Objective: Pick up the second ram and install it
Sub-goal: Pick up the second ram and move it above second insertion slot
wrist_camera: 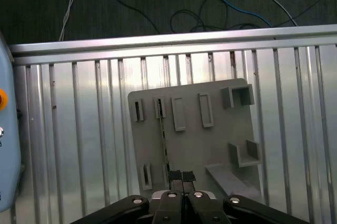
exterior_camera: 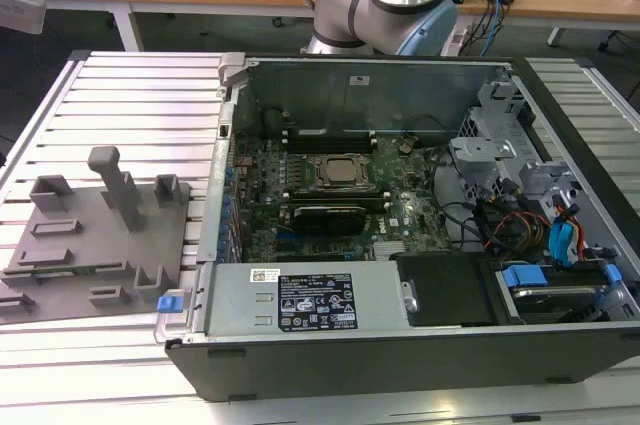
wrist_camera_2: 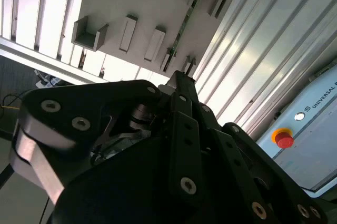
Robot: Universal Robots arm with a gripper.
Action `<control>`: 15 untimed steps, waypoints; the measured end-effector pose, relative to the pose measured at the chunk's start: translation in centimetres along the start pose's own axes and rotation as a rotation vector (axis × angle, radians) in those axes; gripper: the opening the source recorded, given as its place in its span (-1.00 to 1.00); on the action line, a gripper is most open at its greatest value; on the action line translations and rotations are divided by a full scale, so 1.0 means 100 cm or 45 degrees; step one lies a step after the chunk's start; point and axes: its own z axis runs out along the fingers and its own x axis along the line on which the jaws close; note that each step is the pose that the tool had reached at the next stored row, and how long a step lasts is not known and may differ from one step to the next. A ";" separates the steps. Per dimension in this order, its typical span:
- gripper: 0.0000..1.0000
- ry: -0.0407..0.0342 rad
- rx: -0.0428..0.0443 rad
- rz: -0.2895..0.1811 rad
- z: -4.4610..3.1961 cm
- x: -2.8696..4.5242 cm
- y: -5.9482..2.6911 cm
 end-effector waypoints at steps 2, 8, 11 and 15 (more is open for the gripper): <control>-0.79 -0.0001 0.000 0.001 0.0000 0.0000 0.0000; -0.28 -0.0001 0.000 0.002 0.0000 0.0000 0.0000; -0.28 -0.0002 0.000 0.003 0.0000 0.0000 0.0000; -0.28 -0.0025 0.000 0.003 0.0062 0.0026 -0.0004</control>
